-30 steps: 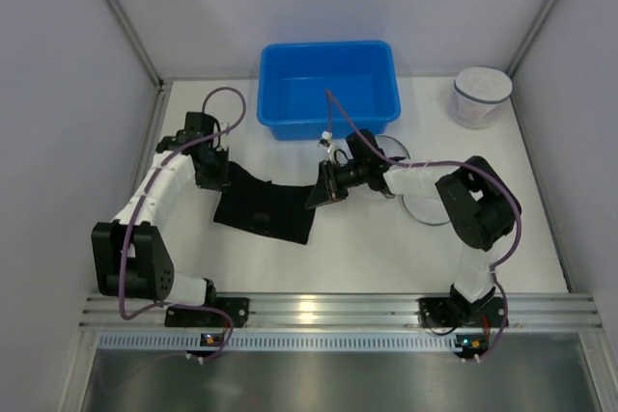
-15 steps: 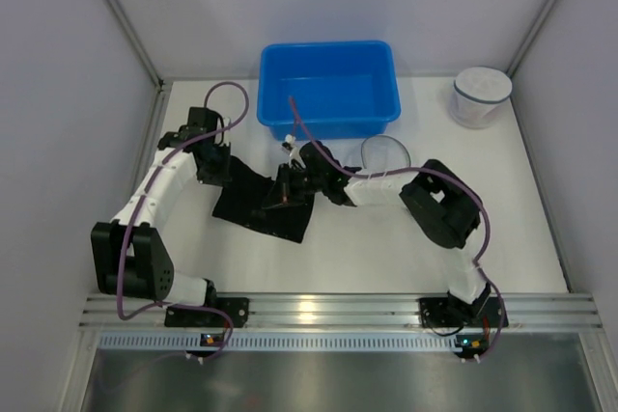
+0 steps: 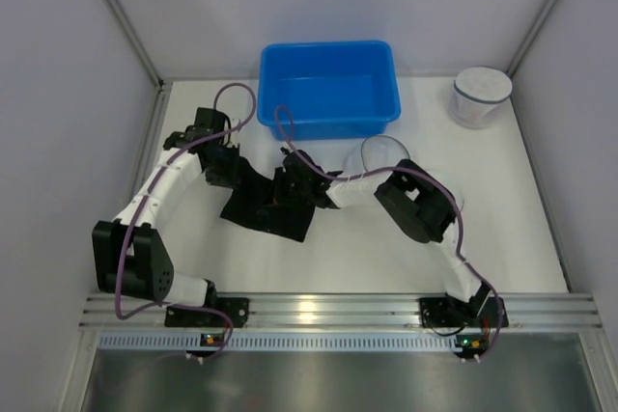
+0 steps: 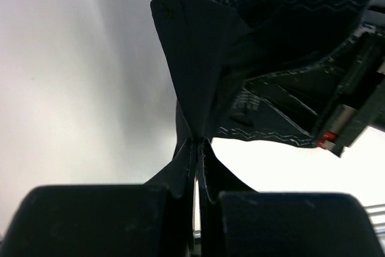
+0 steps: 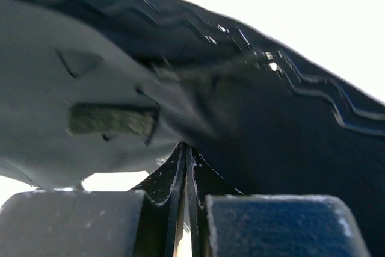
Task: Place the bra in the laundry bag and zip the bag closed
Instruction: Adjust the bra at the center of the board, then pick up the bra from the center of the board, then place the bra in the laundry bag.
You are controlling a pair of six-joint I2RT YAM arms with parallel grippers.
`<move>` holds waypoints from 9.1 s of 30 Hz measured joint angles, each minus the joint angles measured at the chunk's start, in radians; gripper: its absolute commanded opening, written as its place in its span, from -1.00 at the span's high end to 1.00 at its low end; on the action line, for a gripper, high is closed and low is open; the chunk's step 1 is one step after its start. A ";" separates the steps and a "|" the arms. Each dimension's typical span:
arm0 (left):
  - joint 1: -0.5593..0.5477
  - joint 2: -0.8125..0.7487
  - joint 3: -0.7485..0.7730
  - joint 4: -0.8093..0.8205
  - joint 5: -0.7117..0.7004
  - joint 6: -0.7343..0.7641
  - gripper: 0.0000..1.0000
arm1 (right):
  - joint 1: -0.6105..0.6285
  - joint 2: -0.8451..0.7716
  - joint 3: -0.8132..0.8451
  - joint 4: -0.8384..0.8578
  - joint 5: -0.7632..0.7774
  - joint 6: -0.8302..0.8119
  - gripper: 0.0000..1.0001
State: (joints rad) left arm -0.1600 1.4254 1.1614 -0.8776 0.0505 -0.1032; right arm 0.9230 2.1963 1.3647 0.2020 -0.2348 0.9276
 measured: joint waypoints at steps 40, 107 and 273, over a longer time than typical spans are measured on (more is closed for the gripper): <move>-0.009 0.031 0.069 -0.024 -0.124 -0.013 1.00 | -0.219 -0.510 -0.364 -0.338 -0.223 -0.455 0.55; -0.188 0.170 -0.074 0.260 0.365 -0.222 1.00 | -0.239 -0.399 -0.396 -0.188 -0.305 -0.192 -0.43; -0.351 -0.174 0.066 0.178 0.447 0.141 1.00 | -1.387 -0.573 -0.128 -1.315 -0.298 -1.296 -0.66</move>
State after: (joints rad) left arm -0.5114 1.2510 1.2270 -0.6994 0.4976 0.0376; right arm -0.4637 1.6234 1.2366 -1.1133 -0.5327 -0.3683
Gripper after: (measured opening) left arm 0.067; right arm 0.842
